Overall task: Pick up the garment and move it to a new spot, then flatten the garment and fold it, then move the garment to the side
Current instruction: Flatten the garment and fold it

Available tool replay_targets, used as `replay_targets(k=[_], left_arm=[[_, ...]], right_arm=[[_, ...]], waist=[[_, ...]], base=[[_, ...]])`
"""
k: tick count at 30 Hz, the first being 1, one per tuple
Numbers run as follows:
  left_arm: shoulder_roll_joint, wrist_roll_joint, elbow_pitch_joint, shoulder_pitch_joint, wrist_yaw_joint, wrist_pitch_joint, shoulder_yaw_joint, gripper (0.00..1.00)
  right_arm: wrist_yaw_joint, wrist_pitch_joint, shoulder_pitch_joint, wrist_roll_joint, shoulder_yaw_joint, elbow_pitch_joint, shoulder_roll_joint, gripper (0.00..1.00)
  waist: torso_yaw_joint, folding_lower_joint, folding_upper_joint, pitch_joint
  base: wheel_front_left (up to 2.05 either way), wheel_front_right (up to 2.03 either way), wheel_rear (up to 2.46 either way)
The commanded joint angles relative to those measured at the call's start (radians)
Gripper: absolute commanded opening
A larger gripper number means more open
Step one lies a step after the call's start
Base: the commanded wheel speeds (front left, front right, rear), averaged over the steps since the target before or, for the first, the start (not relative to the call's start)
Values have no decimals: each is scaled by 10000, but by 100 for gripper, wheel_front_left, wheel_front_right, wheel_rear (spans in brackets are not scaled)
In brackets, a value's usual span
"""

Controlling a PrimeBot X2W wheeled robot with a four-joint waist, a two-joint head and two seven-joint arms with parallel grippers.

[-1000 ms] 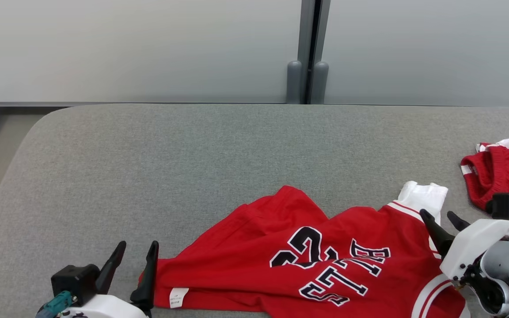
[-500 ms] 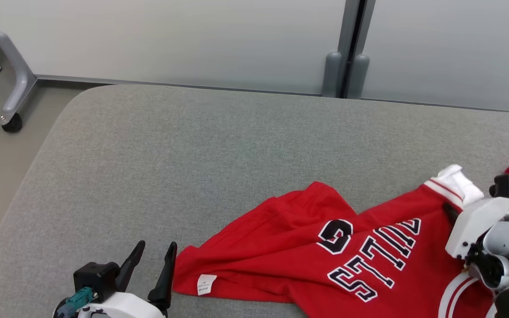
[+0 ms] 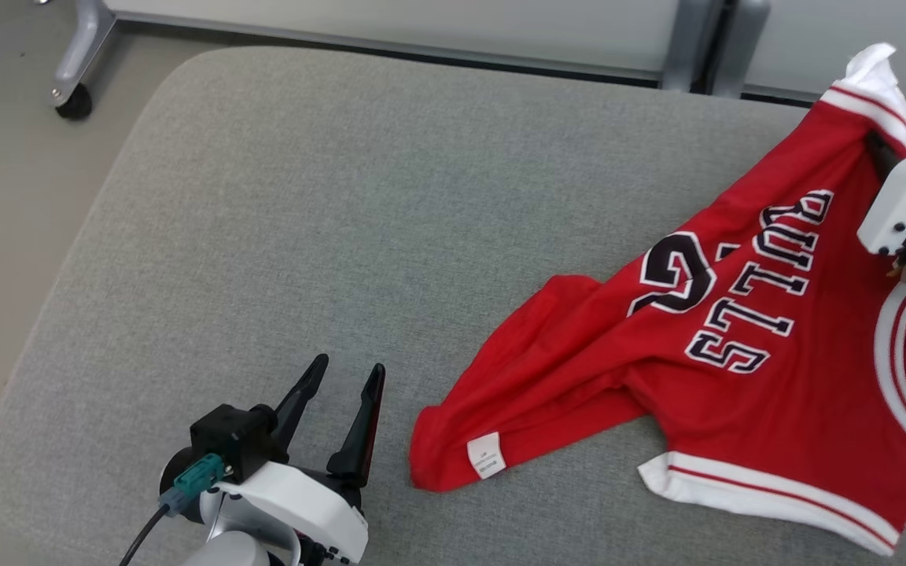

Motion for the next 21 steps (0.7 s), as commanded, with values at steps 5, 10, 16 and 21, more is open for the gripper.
replay_targets(k=[5,10,16,21], left_arm=[[-257,231,409,-401,-279,-88,55,100],[-390,352,726,-486,-419,-113,137,100],[-180,371,910,-95,-381,-115,275,100],[142,248,822,384,-220,-114,461,100]], right_arm=[[2,-709,-1127,-273,644,1047,-304,0],[2,-2095,-1523,-40,1411,1897,-164,95],[2,-3774,-587,985,2444,1925,235,100],[0,-4758,762,2004,3146,1147,106,100]], waist=[[618,0,0,653],[465,0,0,478],[-206,0,0,-372],[-995,0,0,-1239]], base=[[0,0,0],[0,0,0],[0,0,0],[0,0,0]])
